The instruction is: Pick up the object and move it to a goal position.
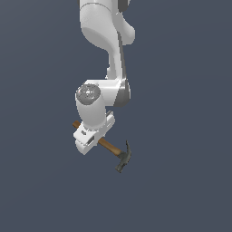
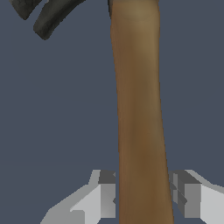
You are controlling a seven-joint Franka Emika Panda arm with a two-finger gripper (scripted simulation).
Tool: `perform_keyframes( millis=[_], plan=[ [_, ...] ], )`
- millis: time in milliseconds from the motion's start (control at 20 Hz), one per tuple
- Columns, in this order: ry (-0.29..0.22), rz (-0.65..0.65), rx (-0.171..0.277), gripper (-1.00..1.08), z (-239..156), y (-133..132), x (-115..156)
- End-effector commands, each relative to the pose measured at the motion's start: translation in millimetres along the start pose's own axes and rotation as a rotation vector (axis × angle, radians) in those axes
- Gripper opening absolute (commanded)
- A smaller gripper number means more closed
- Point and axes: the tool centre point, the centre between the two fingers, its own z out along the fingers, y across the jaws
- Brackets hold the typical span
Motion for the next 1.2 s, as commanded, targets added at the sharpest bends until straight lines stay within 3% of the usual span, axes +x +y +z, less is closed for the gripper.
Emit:
perform_keyframes(
  millis=[0, 1150],
  plan=[
    [0.002, 0.000, -0.004, -1.00, -29, 8, -12],
    [0.002, -0.001, 0.000, -1.00, -261, 78, -117]
  ],
)
